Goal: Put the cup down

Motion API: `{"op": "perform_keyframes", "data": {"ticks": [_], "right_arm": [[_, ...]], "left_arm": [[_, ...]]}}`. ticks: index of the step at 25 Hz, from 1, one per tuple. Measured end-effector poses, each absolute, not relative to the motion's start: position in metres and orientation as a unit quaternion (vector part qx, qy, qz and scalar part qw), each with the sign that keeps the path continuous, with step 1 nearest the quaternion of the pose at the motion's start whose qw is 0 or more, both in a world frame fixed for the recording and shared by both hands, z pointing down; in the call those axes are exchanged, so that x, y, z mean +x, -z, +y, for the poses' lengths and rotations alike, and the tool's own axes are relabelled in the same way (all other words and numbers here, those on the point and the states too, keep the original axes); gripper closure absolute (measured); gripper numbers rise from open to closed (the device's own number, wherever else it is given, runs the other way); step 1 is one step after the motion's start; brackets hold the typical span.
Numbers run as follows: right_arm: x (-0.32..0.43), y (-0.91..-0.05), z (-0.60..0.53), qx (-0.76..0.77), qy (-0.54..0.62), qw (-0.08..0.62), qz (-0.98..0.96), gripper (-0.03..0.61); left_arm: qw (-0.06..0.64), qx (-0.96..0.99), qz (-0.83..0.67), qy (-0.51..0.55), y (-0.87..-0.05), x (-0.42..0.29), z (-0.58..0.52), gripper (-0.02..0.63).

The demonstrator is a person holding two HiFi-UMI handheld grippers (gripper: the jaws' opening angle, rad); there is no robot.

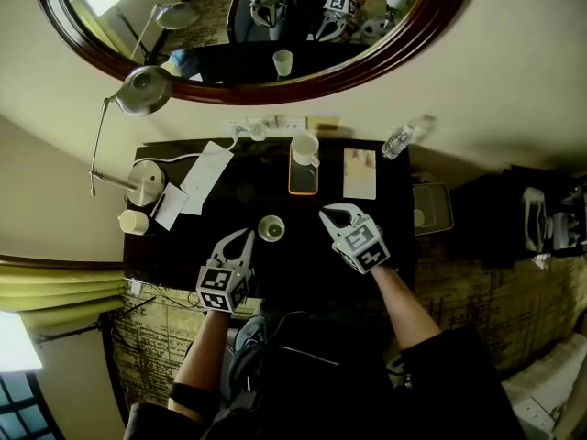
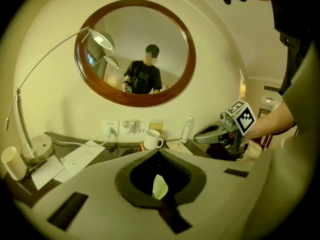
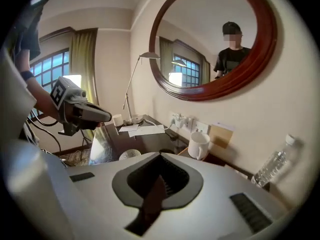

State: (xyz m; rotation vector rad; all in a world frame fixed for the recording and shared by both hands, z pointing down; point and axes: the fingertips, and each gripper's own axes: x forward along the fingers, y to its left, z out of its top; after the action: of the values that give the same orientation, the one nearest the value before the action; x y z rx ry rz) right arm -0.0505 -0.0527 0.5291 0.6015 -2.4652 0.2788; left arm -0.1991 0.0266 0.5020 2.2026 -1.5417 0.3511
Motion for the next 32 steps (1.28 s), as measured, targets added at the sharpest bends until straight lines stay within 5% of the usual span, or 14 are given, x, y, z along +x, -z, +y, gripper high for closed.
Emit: {"op": "perform_keyframes", "data": {"ticks": [27, 32], "right_arm": [[0.058, -0.554, -0.033, 0.365, -0.183, 0.254, -0.877, 0.568], [0.058, -0.551, -0.027, 0.368, -0.204, 0.249, -0.872, 0.568]], "left_arm": [[0.157, 0.861, -0.462, -0.146, -0.490, -0.162, -0.015, 0.609], [0.152, 0.874, -0.432, -0.164, -0.496, -0.156, -0.061, 0.554]]}}
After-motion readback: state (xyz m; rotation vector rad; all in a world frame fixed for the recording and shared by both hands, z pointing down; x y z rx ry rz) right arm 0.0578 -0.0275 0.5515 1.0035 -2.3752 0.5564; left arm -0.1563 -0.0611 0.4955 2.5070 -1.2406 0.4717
